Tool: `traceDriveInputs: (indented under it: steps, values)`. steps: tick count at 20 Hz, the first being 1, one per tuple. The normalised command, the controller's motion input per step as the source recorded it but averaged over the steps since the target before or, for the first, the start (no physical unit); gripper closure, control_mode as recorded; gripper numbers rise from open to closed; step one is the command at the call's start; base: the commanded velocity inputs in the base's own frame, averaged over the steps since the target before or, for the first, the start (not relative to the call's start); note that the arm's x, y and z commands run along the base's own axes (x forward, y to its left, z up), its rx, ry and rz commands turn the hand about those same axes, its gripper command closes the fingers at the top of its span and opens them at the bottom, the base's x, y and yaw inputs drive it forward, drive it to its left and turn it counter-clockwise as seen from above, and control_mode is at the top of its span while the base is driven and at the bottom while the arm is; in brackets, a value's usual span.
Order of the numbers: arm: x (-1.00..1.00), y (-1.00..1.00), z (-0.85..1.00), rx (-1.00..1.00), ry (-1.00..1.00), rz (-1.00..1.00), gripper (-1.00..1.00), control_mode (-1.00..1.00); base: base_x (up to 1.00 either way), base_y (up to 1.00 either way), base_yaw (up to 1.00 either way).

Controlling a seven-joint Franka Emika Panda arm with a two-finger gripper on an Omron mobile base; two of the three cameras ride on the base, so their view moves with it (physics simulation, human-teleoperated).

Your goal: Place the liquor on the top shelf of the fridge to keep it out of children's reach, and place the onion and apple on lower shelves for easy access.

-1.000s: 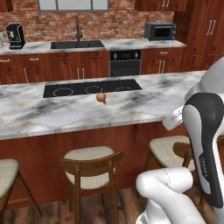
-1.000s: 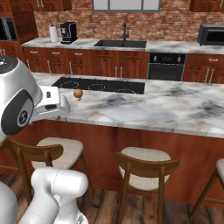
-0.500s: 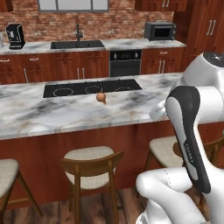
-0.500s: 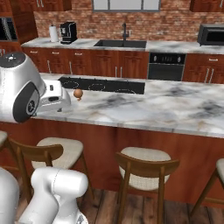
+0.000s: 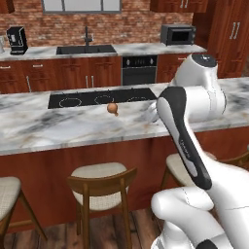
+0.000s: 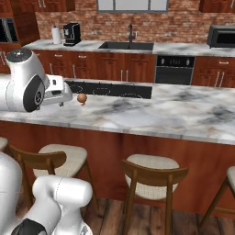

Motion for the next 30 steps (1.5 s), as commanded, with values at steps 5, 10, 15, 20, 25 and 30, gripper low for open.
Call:
traceDriveInputs:
  steps: [5,10,15,20,25,30]
  values:
    - [0.89,0.25,-0.14,0.04,0.03,-0.03,-1.00,-1.00,0.00,0.00,0.00]
    - [0.88,0.10,-0.28,0.07,0.04,-0.07,-1.00,-1.00,0.00,0.00,0.00]
    - [0.79,0.01,-0.36,0.08,0.04,-0.06,-1.00,-1.00,0.00,0.00,0.00]
    - [0.53,0.06,-0.30,0.01,0.02,-0.01,-1.00,-1.00,0.00,0.00,0.00]
    - [0.35,0.14,-0.20,0.00,0.01,0.00,-1.00,-1.00,0.00,0.00,0.00]
    - [0.23,0.14,-0.13,0.00,0.00,0.00,-1.00,-1.00,0.00,0.00,0.00]
